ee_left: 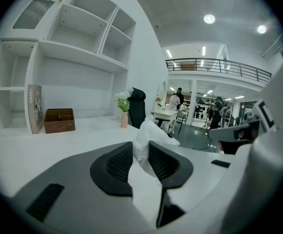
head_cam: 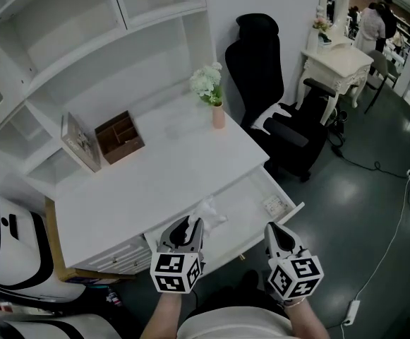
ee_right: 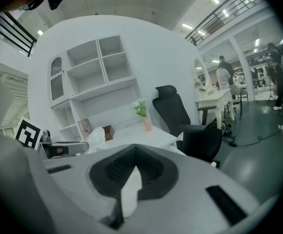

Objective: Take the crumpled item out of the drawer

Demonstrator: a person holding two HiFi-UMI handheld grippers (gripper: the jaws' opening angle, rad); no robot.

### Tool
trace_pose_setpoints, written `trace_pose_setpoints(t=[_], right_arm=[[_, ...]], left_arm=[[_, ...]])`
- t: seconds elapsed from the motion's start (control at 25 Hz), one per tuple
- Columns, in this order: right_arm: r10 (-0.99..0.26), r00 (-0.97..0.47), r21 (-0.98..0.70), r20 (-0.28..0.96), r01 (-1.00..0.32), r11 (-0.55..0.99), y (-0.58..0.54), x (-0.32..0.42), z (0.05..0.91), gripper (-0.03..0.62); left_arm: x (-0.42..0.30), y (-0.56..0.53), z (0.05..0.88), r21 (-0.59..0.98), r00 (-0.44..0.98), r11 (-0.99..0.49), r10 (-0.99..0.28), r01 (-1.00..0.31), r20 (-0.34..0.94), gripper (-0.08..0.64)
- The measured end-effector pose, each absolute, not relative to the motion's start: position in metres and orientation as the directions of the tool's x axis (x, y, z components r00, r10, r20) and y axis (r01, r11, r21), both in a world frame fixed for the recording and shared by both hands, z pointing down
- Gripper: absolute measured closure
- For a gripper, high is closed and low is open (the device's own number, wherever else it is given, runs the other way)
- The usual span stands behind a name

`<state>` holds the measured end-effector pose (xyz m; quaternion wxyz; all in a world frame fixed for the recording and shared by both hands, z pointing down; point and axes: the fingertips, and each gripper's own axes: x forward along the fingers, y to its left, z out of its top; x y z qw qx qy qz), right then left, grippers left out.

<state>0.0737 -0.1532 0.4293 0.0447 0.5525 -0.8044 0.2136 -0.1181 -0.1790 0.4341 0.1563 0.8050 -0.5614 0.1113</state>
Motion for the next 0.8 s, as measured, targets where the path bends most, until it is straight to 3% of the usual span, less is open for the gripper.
trace_pose_setpoints(t=[0.8], right_arm=[[-0.861,-0.398,-0.257,0.316,-0.910,0.327,-0.161,0.076,0.432,0.591]], left_arm=[[-0.105,-0.187,0.446,0.128,0.340,-0.315,-0.863,-0.940,0.373,0.465]])
